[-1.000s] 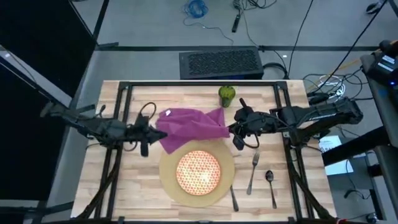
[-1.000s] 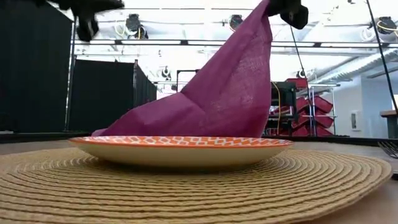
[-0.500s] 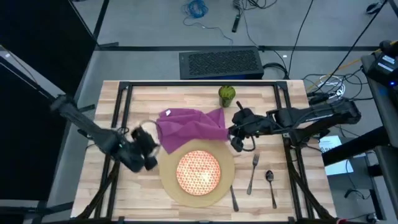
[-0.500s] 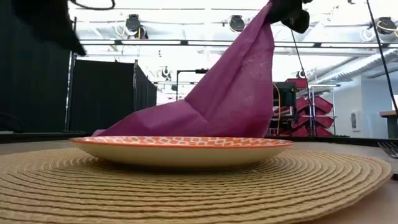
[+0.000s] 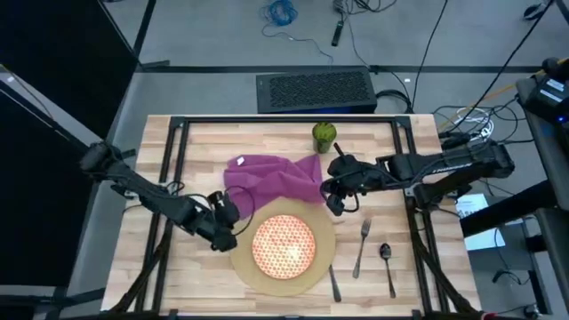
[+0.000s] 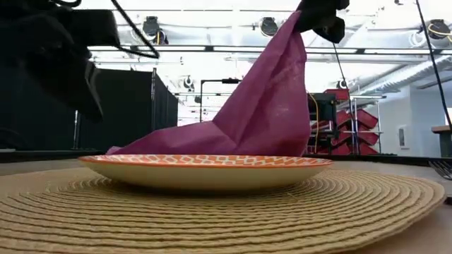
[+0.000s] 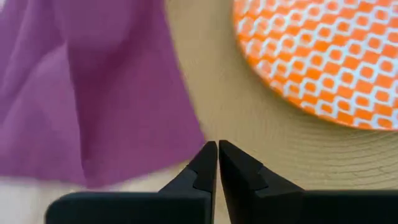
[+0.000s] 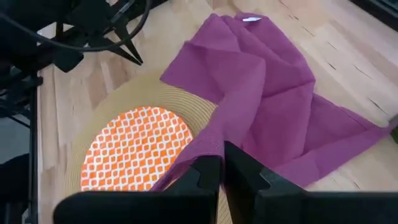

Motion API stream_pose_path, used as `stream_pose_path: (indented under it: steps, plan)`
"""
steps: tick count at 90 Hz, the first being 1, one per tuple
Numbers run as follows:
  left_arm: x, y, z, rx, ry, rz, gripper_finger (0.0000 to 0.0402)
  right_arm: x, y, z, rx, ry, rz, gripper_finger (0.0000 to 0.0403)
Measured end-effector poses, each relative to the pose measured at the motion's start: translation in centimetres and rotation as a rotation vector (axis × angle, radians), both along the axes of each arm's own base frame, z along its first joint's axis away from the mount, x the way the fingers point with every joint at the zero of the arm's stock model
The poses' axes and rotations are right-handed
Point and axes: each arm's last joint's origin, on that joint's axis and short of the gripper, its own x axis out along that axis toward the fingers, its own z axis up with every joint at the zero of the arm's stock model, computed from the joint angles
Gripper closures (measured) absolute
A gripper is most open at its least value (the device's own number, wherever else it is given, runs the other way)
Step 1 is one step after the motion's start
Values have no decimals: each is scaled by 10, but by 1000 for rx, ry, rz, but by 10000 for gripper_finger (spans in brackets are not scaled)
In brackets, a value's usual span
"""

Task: Set table place
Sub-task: Fold the purple table napkin

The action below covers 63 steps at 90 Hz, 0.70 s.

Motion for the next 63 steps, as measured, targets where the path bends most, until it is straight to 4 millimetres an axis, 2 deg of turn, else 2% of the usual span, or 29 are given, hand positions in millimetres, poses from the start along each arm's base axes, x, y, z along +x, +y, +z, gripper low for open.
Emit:
stream_pose_path:
  steps: [11,35,63]
  plan:
    - [4,-1,0,-1,-18,-42,351,0,0,0,-12,3,11,403]
    - [15,7,-22,52,77,8,252,0,0,0,-22,7,22,403]
    - [20,7,-44,90,189,-30,242,-1,0,-1,-16,15,21,403]
